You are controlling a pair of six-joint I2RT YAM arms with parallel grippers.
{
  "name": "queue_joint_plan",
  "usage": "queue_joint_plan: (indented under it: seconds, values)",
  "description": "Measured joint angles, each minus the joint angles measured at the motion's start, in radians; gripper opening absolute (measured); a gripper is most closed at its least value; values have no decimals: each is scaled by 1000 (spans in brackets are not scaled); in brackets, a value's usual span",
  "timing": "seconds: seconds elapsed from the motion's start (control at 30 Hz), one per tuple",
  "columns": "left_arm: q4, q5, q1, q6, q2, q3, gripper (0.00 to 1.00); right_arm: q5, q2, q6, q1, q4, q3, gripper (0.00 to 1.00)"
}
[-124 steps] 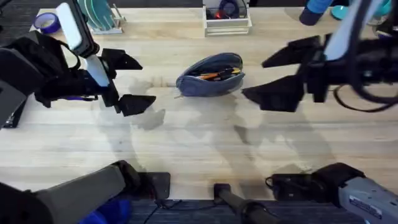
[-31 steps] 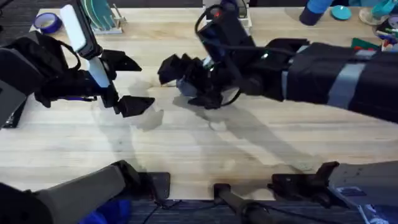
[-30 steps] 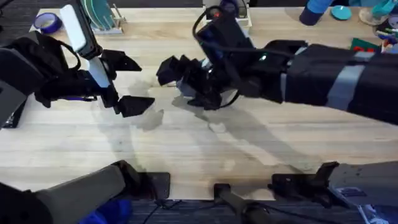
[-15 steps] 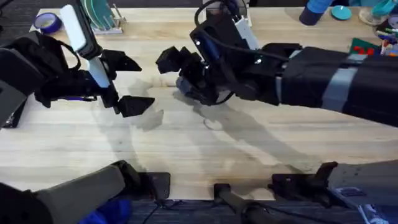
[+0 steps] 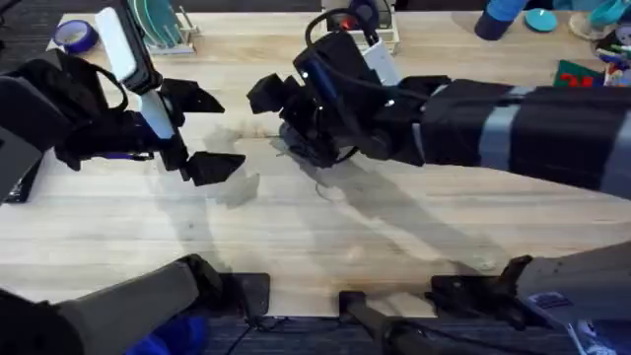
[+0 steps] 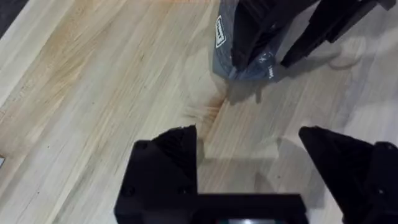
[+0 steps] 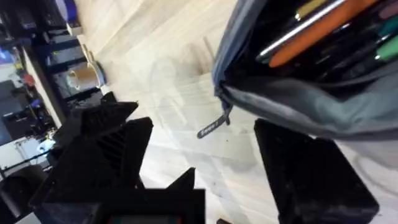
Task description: Unzip the bag, pick up the pens from the table one at a time and place them inside, then zip the bag closed.
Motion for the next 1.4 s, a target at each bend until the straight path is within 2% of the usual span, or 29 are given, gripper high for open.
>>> queue_joint_plan:
  seconds: [0.77,1.07,1.23,1.37,1.4]
  values:
    - [0,-3,0,0,0,0,993,23,25,10,0,20,0,989]
    - [0,-3,0,0,0,0,993,23,25,13,0,21,0,846]
    - [0,-3,0,0,0,0,993,23,25,14,0,21,0,627]
    - [0,-3,0,0,0,0,993,24,25,13,0,21,0,356]
    - [0,-3,0,0,0,0,993,24,25,14,0,21,0,247]
